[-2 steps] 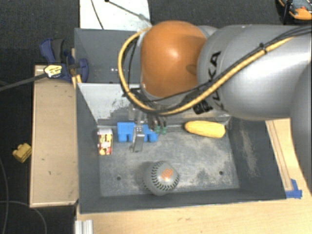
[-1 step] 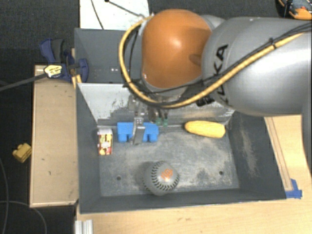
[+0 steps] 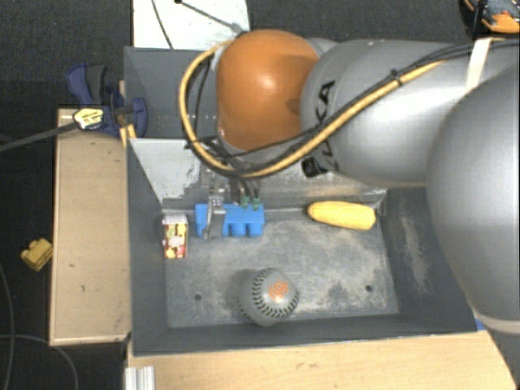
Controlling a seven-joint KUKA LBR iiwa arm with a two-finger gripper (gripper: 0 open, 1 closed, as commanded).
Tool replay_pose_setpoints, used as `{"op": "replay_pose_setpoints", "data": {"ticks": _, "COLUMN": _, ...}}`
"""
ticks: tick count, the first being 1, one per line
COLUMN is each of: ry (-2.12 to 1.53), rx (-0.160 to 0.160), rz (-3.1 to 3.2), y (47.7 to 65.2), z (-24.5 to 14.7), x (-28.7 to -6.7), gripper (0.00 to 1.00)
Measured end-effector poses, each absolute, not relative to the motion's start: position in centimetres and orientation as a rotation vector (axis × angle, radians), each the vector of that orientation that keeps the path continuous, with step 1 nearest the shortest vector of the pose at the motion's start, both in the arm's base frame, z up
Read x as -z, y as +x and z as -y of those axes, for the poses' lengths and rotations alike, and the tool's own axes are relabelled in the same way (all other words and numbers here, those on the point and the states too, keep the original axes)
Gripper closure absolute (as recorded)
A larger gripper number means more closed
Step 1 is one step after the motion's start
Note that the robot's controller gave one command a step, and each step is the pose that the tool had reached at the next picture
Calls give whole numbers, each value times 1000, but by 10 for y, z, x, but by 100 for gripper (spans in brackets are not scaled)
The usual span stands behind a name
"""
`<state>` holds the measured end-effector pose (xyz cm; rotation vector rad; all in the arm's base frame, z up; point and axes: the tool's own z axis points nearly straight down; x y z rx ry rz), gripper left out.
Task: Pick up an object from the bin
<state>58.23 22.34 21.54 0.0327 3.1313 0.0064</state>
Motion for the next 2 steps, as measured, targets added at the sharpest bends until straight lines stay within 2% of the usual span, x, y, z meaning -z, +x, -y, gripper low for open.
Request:
{"op": "replay_pose_setpoints", "data": {"ticks": 1, "ry": 76, "rx": -2, "rz": -3139, "y": 599, "z": -225, "x": -162, "gripper": 0}}
{"op": "replay_pose_setpoints", "data": {"ticks": 2, "ry": 101, "rx": -1, "rz": -3141, "y": 578, "z": -166, "x": -186, "gripper": 0}}
